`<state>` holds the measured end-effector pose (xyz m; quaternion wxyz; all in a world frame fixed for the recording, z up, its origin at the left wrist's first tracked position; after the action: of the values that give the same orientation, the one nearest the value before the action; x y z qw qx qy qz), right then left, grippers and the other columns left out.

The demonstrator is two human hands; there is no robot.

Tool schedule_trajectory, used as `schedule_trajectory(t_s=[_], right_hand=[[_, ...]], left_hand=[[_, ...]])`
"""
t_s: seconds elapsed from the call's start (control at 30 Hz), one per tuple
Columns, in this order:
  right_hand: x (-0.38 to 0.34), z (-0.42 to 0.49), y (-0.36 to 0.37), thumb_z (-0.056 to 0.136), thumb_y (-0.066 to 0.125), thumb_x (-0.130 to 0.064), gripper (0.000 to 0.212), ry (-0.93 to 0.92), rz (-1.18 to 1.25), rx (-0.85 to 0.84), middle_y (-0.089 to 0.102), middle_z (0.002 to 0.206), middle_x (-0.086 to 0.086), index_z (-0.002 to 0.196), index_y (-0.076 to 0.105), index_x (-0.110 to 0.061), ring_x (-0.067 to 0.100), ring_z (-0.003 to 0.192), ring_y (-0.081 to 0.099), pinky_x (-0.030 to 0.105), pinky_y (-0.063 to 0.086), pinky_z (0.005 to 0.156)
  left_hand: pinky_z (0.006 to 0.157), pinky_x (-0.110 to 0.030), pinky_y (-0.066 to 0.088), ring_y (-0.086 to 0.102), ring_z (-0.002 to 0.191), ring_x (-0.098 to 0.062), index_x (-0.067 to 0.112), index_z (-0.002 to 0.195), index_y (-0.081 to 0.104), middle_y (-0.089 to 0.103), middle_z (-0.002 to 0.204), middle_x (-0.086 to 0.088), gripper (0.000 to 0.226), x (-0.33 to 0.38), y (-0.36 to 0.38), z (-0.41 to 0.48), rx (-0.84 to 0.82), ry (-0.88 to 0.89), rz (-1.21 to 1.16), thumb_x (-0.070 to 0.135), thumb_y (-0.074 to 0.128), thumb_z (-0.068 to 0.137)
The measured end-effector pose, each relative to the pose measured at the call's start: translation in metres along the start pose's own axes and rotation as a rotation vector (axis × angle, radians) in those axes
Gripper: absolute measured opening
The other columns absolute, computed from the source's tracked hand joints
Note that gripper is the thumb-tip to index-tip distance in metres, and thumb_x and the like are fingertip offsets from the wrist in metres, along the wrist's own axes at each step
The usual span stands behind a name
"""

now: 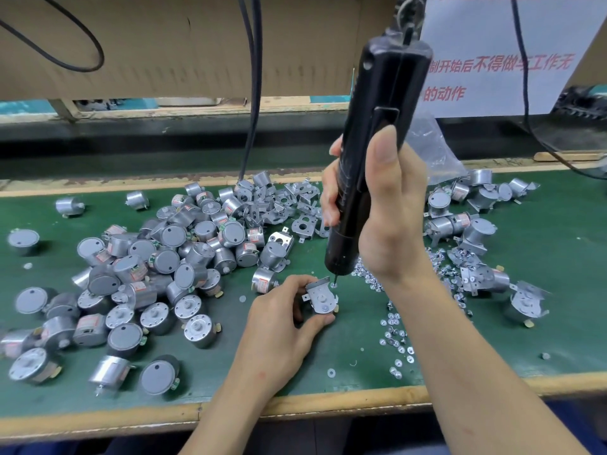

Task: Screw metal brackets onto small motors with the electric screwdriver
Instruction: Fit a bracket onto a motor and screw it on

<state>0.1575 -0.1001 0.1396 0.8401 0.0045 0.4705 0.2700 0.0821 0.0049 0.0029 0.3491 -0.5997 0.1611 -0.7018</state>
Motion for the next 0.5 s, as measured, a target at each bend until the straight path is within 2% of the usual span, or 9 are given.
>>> schedule_trajectory(t_s=[0.2, 0.33, 0.5], right_hand=[[0.009, 0.003, 0.009, 0.080, 0.059, -0.073, 0.077, 0.028, 0.016, 0.001, 0.050, 0.058, 0.004, 0.092, 0.053, 0.003, 0.021, 0.043, 0.045, 0.029, 0.039, 0.046], [0.014, 0.002, 0.010, 0.080, 0.059, -0.074, 0.079, 0.034, 0.018, 0.003, 0.050, 0.058, 0.006, 0.093, 0.053, 0.004, 0.021, 0.043, 0.045, 0.030, 0.039, 0.046], [0.017, 0.002, 0.010, 0.081, 0.058, -0.074, 0.074, 0.042, 0.008, 0.009, 0.051, 0.057, 0.003, 0.092, 0.053, -0.001, 0.021, 0.043, 0.046, 0.029, 0.039, 0.046]], left_hand=[[0.063, -0.009, 0.037, 0.052, 0.064, -0.006, 0.030, 0.105, 0.063, 0.068, 0.085, 0.019, 0.037, 0.002, -0.002, 0.000, 0.014, -0.003, -0.022, 0.033, 0.084, 0.075], [0.065, -0.005, 0.036, 0.050, 0.064, 0.012, 0.025, 0.105, 0.065, 0.070, 0.087, 0.017, 0.037, 0.003, -0.002, 0.000, 0.016, -0.004, -0.051, 0.030, 0.085, 0.074], [0.065, -0.005, 0.035, 0.049, 0.064, 0.013, 0.024, 0.105, 0.065, 0.071, 0.091, 0.016, 0.038, 0.003, -0.002, 0.001, 0.012, -0.011, -0.055, 0.031, 0.085, 0.074]])
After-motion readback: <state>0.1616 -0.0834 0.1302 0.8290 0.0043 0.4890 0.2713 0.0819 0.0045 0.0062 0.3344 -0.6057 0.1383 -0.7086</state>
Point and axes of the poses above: each hand's wrist, its own z-axis towards the middle knuckle, its own y-axis out of the palm, x = y × z, the point moved 5 cm from there along z, towards the middle knuckle
